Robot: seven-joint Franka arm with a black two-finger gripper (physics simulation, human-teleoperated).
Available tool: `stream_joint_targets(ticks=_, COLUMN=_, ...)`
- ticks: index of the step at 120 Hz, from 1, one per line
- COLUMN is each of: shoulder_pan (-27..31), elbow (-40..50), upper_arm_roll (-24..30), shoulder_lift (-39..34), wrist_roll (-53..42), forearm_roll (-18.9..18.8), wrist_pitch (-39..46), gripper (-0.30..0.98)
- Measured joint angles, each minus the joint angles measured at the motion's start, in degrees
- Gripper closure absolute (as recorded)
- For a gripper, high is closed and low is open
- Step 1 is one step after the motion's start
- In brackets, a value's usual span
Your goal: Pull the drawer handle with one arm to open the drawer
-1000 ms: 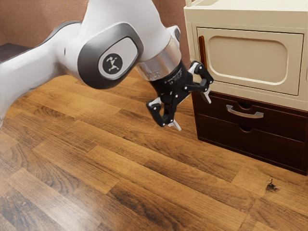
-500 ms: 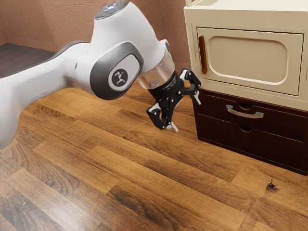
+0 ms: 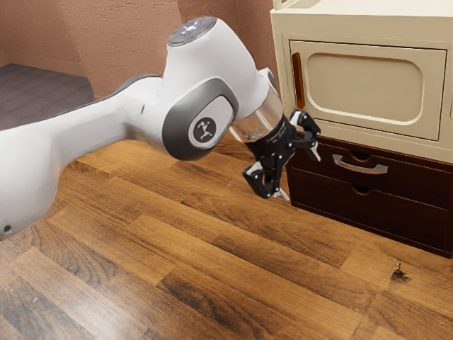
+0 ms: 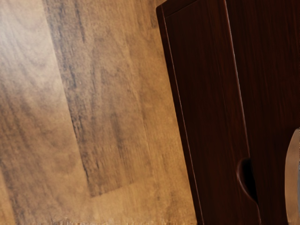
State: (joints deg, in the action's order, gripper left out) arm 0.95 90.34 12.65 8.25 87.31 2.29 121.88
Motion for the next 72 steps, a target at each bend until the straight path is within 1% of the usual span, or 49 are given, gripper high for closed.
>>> stream_joint_targets(ticks=18, shoulder_pan=-0.88, elbow=-0.36, upper_arm_roll=0.01, shoulder_lift=0.72, wrist_roll=0.31, forearm_roll=-0.03, wrist_pitch=0.73, gripper=0.03)
stream_joint_targets(ticks=43, shoulder_pan=-1.53, elbow=-5.02, upper_arm_roll=0.01, shoulder_lift=4.9, wrist_roll=0.64, forearm_roll=-0.34, wrist_pitch=1.51, gripper=0.05)
stream_joint_targets(ticks=72, shoulder_pan=-2.22, elbow=-8.08, upper_arm_roll=0.01, shoulder_lift=8.36, wrist_roll=0.91, forearm_roll=-0.43, wrist_pitch=1.81, gripper=0.06)
